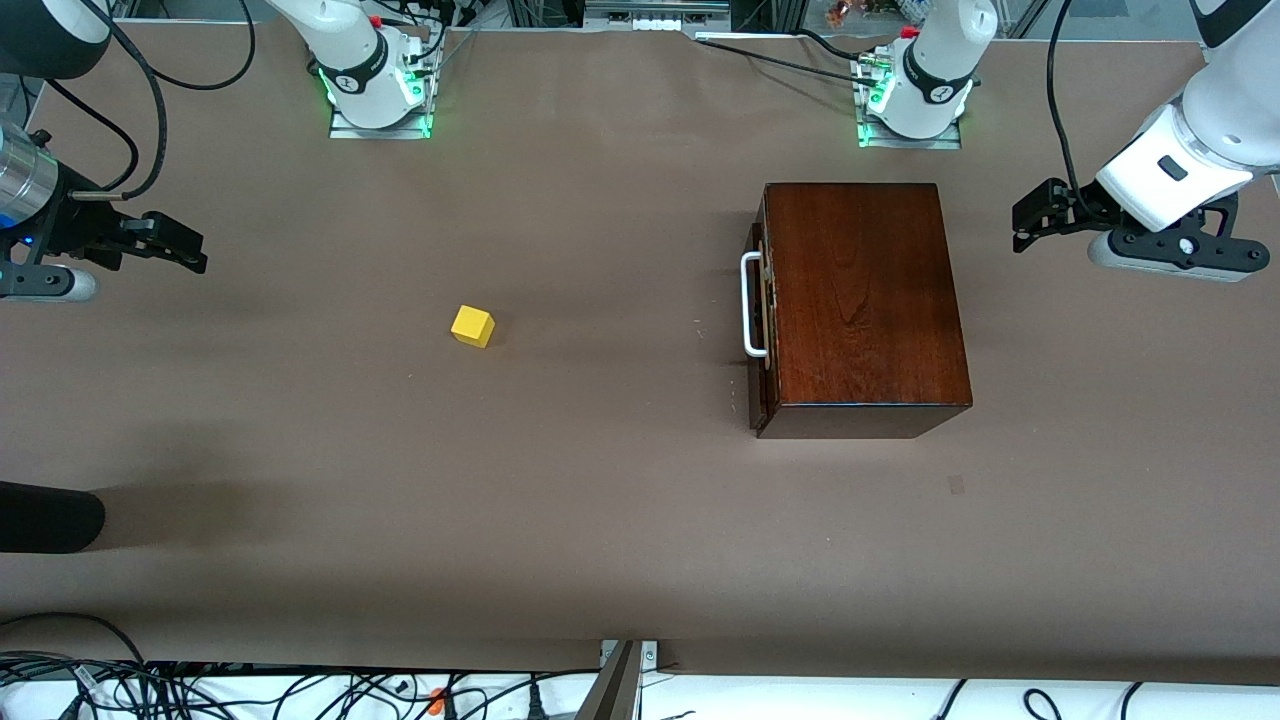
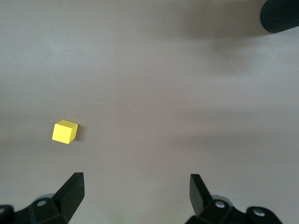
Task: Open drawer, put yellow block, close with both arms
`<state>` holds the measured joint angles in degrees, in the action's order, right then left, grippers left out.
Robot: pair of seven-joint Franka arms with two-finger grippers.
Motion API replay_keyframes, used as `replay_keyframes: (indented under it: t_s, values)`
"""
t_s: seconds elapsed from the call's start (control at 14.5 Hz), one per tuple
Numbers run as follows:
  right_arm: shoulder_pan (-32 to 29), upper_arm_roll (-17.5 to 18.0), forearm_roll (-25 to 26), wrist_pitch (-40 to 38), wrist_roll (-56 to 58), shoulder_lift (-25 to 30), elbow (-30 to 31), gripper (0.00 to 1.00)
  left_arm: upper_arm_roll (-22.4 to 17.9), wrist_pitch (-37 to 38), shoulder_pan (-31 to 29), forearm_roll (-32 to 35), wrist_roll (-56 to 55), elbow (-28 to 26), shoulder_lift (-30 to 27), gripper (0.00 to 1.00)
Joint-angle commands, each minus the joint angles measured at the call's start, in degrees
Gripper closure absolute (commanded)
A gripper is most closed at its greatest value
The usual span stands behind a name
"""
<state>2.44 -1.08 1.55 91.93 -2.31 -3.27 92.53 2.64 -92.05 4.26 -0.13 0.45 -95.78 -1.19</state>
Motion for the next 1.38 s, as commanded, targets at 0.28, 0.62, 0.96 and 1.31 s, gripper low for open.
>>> replay_keyframes:
  t_s: [0.28,0.62,0.96,1.31]
  values:
    - [-0.1,-0.2,-0.7,0.4,0.1,0.8,0.2,0.0,0.2,1.2,-0.4,-0.1,-0.1,1.1,0.2,0.0]
    - [-0.1,-0.2,-0.7,0.4,0.1,0.7,0.2,0.0,0.2,1.4,-0.5,-0.1,-0.2,1.3,0.5,0.0]
    - [-0.1,-0.2,-0.7,0.4,0.1,0.5,0.2,0.0,3.1,5.6,0.6,-1.1,-0.6,2.4,0.7,0.0]
    - [-0.1,-0.2,-0.7,0.4,0.1,0.5,0.2,0.0,11.9,8.5,0.7,-1.1,-0.9,2.5,7.7,0.0]
